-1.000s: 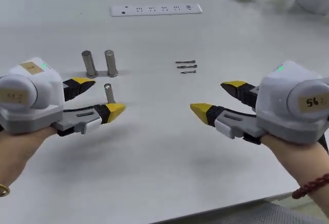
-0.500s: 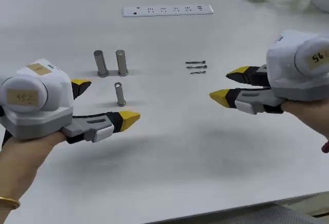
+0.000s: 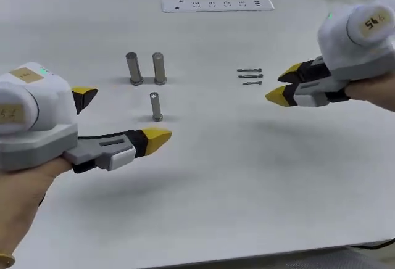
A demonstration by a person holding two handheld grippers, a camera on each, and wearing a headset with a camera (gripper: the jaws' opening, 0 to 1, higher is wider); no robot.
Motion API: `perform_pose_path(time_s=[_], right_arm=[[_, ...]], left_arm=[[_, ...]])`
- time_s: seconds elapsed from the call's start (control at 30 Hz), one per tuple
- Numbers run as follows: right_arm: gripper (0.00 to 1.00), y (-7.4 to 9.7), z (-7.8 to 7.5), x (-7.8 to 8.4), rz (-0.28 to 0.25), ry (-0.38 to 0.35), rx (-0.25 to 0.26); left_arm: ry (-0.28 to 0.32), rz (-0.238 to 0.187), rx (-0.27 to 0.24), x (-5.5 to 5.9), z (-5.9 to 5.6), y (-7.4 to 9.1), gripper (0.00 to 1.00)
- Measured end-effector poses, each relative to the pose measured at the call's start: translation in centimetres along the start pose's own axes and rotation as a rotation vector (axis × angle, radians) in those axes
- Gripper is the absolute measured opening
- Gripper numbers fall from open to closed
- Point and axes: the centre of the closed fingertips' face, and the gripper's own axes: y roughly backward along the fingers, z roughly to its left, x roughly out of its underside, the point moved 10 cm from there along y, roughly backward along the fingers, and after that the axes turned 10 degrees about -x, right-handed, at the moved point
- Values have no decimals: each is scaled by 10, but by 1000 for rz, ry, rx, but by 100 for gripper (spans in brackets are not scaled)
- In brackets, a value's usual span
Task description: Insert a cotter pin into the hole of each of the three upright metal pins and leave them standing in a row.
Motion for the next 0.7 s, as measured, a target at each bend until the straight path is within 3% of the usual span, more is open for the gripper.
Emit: perform_pose_path(time_s=[0.1, 0.47, 0.7], right_arm=[[20, -4, -8, -3, 32, 85, -11], [18, -24, -36, -5, 139, 145, -85], [18, -38, -48, -4, 175, 175, -117]], left_arm=[[-13, 20, -2, 4, 0, 2, 85], [1, -5, -7, 9, 3, 6, 87], [4, -12, 0, 11, 2, 5, 93]])
